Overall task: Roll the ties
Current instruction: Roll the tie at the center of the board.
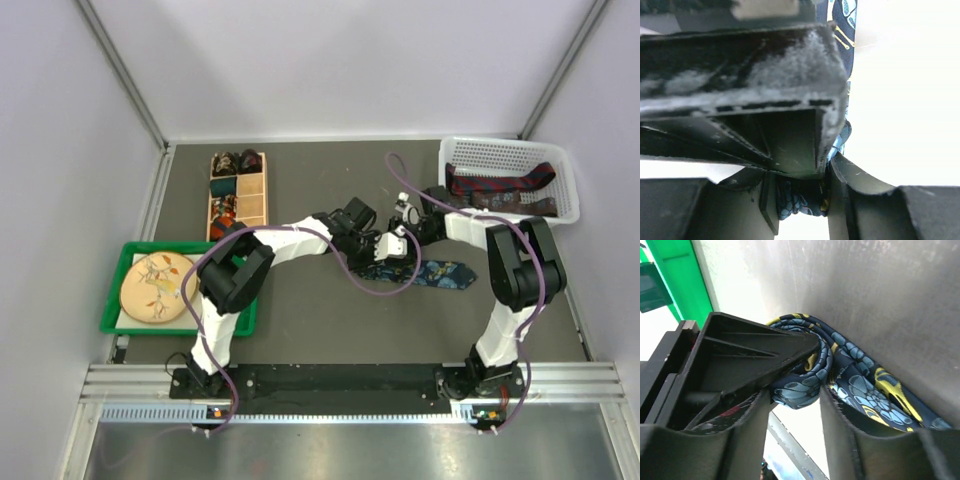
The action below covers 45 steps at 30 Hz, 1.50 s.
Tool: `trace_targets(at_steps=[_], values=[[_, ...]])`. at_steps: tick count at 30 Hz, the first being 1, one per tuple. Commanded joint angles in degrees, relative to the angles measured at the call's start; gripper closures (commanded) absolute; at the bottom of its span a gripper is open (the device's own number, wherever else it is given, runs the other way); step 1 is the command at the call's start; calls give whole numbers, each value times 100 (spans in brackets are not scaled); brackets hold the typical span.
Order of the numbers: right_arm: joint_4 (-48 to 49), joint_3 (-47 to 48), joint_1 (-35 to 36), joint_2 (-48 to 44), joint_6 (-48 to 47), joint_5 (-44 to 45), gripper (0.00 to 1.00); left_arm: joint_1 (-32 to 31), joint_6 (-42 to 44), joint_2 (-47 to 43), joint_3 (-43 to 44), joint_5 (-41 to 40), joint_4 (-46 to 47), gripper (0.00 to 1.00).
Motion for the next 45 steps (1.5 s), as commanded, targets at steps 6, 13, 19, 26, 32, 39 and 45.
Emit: trace_targets(at_steps=[6, 13, 19, 26, 32, 39, 45], values=[[-224, 405, 233, 300, -248, 357, 100, 12, -32, 340, -169, -313, -713, 66], [-630, 467, 233, 353, -898, 1130, 100, 125, -391, 201, -168, -33, -565, 38], [-718, 344, 242, 151, -1057, 1781, 100, 485, -786, -641, -729, 996, 629, 4], [-929, 449, 224, 212, -1084, 2406, 100, 636, -726, -1049, -1417, 1594, 1800, 1], [-1157, 642, 233, 361, -1154, 2828, 100, 618, -752, -759, -1452, 1893, 2450, 1], [-1316, 687, 242, 441, -1259, 2987, 100, 610, -1033, -285, -1277, 2210, 3049, 3], [-1325, 643, 259, 449, -1312, 2960, 100, 610, -1331, -73, -1180, 2412, 3048, 18]])
